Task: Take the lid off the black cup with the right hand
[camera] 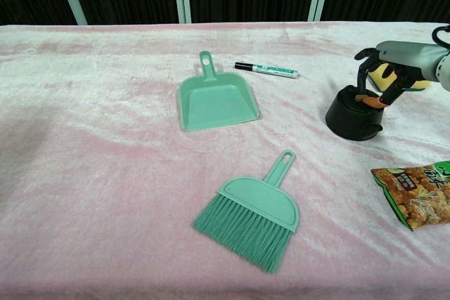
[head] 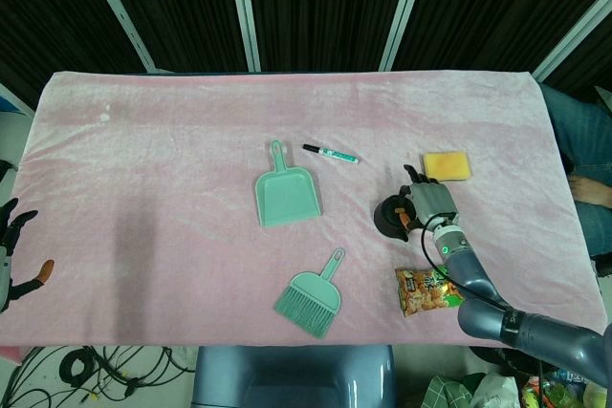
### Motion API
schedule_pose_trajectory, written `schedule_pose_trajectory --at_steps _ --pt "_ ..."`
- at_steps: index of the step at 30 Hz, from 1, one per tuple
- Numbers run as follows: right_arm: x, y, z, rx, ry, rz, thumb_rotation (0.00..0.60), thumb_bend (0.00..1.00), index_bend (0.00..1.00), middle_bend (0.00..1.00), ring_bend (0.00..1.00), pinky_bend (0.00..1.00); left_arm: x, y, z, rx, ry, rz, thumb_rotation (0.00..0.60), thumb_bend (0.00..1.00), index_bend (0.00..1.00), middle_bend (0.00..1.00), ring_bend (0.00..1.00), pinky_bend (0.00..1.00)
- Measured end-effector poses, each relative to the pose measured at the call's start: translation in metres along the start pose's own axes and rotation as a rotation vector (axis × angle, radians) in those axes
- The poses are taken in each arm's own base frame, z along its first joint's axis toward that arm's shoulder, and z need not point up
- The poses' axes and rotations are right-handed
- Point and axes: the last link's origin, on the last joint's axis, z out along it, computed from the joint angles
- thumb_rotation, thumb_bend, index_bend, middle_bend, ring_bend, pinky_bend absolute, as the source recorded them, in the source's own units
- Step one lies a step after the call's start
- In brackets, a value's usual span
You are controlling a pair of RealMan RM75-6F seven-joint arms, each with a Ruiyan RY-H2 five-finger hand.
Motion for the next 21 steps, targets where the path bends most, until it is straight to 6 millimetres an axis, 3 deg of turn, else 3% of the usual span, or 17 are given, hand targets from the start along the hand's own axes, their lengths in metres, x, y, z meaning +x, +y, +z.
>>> schedule_pose_trajectory --at_steps 21 --pt "-0.0002 0.0017 -0.0003 0.000 -0.004 -0.001 0.600 0.40 0.65 0.03 0.15 0.17 -0.0009 0.0003 0.0002 0.002 -0.010 -0.004 0.600 0.29 0.16 0.01 0.00 0.00"
